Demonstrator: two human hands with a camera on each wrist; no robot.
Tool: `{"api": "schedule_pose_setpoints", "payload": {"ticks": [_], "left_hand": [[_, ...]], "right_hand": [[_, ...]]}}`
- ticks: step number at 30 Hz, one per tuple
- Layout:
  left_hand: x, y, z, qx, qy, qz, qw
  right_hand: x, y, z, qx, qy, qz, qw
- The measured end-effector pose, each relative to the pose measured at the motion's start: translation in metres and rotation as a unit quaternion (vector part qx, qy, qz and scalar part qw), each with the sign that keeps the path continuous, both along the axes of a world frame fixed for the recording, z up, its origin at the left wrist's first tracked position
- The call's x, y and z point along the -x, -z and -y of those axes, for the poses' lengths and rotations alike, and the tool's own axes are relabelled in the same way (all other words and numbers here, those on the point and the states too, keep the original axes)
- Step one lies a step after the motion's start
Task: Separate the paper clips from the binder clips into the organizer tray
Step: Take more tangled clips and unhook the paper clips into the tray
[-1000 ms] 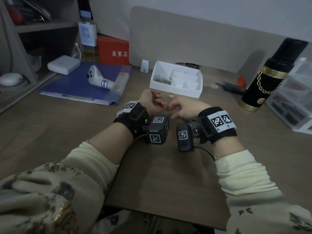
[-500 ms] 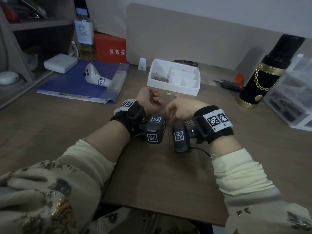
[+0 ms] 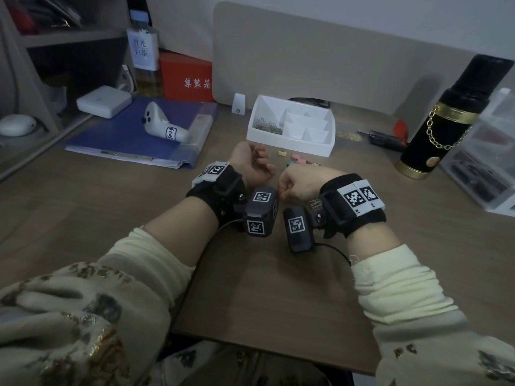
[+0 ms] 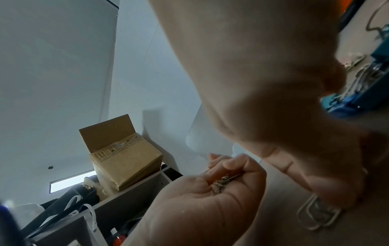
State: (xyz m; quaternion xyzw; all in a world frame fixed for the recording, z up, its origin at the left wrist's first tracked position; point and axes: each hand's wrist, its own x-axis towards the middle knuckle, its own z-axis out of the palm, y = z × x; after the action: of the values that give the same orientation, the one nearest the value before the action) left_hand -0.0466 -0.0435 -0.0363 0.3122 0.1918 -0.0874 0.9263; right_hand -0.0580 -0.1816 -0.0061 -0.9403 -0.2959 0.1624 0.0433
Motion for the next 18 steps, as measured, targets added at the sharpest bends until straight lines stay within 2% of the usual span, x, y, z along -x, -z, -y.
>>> {"api": "schedule_pose_setpoints", "payload": {"ticks": [3, 6, 12, 18], "left_hand": [[-0.001, 0.000, 0.000, -0.001, -0.003, 0.000, 1.000], [-0.001, 0.000, 0.001, -0.005, -0.004, -0.001, 1.000], [-0.001, 0.002, 0.007, 0.000, -0.036, -0.038, 0.999], [0.003, 0.000, 0.022, 0.054, 0.025, -0.051, 0.997]], "right_hand": [[-0.003, 0.002, 0.000, 0.016, -0.001, 0.012, 1.000], [-0.009, 0.001, 0.003, 0.007, 0.037, 0.048, 0.998], [-0.012, -0.019, 0.013, -0.137, 0.083, 0.165, 0.973], [-0.011, -0.015, 0.001, -0.249, 0.058, 0.140, 0.956]]}}
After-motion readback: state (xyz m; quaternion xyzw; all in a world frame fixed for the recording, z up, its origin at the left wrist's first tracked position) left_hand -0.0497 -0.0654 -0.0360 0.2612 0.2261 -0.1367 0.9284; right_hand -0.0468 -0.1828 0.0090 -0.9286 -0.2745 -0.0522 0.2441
